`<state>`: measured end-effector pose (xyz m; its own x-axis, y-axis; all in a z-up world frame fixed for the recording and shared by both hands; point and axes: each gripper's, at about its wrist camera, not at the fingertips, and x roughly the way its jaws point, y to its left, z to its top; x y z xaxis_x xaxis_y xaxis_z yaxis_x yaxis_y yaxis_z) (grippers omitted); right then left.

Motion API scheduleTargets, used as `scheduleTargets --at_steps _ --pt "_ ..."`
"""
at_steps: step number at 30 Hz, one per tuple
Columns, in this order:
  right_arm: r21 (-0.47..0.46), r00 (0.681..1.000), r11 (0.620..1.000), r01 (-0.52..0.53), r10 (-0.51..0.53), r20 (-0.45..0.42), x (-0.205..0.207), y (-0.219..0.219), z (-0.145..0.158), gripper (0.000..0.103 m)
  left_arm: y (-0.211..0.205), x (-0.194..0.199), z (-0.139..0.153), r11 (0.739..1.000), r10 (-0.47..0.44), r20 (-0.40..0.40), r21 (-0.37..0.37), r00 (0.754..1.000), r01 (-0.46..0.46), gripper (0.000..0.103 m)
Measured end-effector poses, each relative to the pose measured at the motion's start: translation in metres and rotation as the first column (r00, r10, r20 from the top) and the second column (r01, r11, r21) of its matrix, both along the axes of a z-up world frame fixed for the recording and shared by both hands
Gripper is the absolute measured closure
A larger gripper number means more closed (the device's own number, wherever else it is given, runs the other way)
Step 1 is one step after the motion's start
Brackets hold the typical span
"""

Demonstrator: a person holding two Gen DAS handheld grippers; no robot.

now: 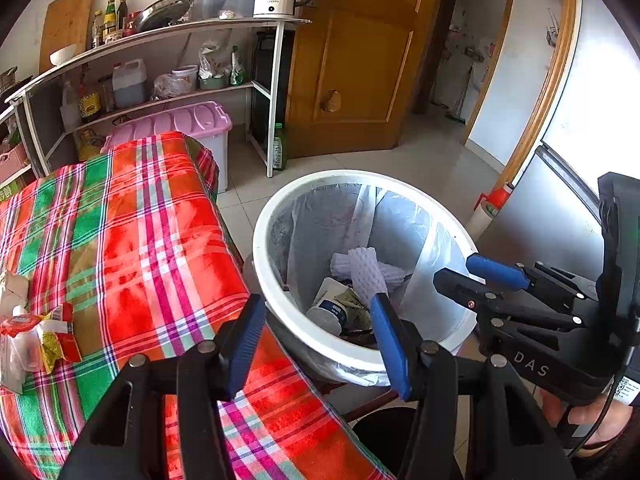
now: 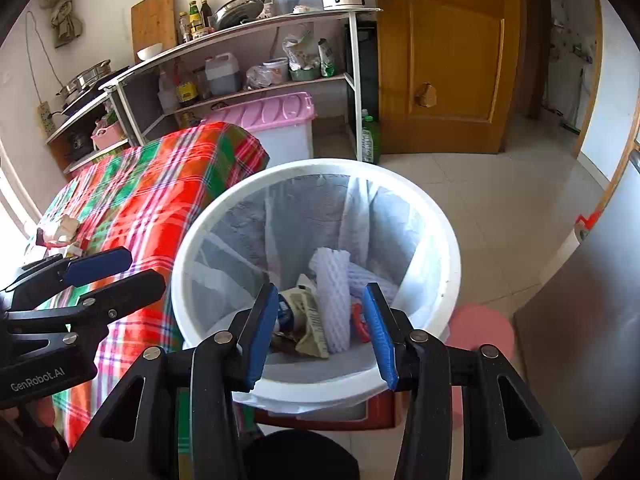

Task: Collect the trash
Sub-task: 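Move both open tools back from the bin to the table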

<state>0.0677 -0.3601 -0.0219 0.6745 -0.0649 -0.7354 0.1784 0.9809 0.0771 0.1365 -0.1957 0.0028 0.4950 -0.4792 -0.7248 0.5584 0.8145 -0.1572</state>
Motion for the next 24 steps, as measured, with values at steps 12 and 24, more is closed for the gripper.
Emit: scheduleTargets --at_steps 12,24 --pt "0.002 0.995 0.996 -0.084 0.084 0.055 0.001 0.052 0.015 0.058 0.064 -0.011 0.013 0.994 0.107 0.041 -0.022 0.993 -0.107 0.046" --pt "0.013 0.972 0.975 -0.222 0.22 0.081 0.018 0.121 0.013 0.056 0.16 -0.013 0.011 0.955 0.296 0.066 -0.029 0.953 -0.295 0.044"
